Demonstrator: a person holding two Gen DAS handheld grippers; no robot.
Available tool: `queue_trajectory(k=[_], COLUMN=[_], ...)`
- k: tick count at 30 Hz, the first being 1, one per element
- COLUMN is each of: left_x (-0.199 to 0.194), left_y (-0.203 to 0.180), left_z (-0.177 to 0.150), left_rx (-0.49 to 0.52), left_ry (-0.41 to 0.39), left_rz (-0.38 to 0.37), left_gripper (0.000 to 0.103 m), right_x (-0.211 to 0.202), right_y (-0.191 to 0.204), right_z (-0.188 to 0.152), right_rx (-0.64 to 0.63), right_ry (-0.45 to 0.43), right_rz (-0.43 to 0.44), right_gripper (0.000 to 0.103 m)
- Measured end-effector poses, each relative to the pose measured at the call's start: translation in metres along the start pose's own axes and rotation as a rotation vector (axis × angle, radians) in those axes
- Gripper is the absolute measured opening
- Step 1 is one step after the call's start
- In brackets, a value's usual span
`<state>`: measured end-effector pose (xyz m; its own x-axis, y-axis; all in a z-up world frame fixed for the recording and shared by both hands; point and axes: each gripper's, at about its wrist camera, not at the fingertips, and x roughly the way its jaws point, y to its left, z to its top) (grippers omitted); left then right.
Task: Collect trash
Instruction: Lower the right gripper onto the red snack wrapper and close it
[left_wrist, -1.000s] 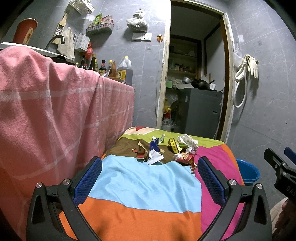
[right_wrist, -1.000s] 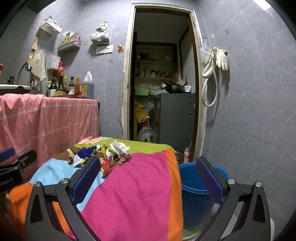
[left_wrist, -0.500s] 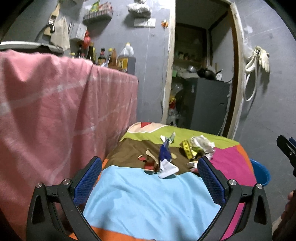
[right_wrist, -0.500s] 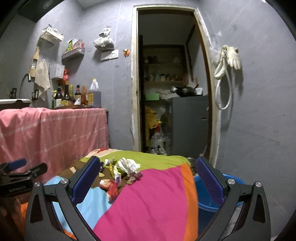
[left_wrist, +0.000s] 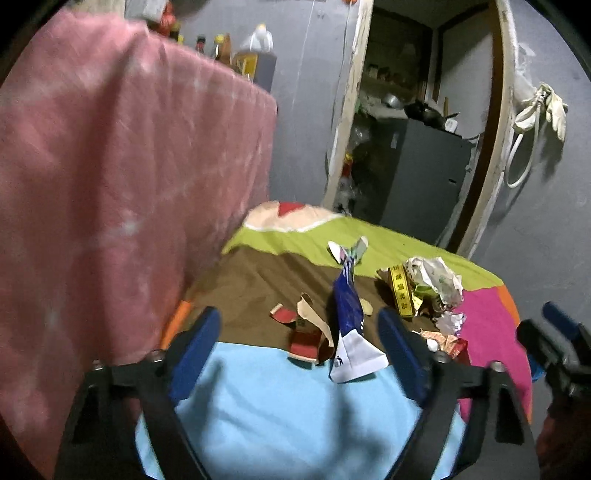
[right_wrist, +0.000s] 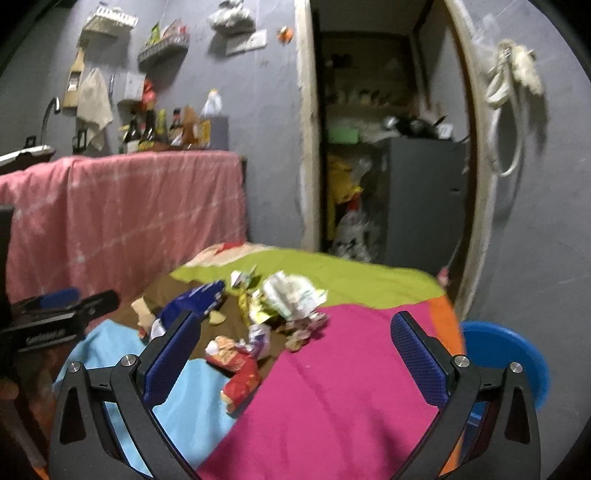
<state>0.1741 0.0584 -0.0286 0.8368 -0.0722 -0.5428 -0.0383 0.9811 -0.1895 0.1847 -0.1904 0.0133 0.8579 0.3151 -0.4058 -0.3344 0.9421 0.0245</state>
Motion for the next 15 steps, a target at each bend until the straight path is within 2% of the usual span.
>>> queue_trajectory(k=[2, 3, 6, 9, 13, 15], left_x=[0.011, 0.015, 0.025, 0.031, 0.038, 0.039], left_y=[0.002, 0.005, 0.010, 0.014, 0.020, 0.025], left_z=[0.003, 0.003, 0.005, 0.004, 0.006, 0.008], left_rx=[-0.027, -0.043, -0.067, -0.094, -0.131, -0.160], left_ry=[0.031, 0.048, 0.091, 0.132, 0.164, 0.180], left_rz=[-0.024, -0.040, -0.067, -0.095, -0.128, -0.148], left_gripper=[0.067, 0.066, 0.052, 0.042, 0.030, 0.024], right_x=[0.012, 0.018, 0.035, 0.046, 0.055, 0.058], right_y=[0.003, 0.004, 0.009, 0.012, 0.014, 0.017], right_z=[0.000, -0.001, -0.005, -0.009, -0.014, -0.017], right_rx=[-0.004, -0.005, -0.010, -0.015, -0.014, -0.022], right_ry=[0.045, 0.071, 0.140, 0.191, 0.253, 0.278], right_rz=[0.039, 0.054, 0.089, 0.110, 0.143, 0.158], right_gripper=[0.101, 0.096, 0.084, 0.075, 0.072, 0.066])
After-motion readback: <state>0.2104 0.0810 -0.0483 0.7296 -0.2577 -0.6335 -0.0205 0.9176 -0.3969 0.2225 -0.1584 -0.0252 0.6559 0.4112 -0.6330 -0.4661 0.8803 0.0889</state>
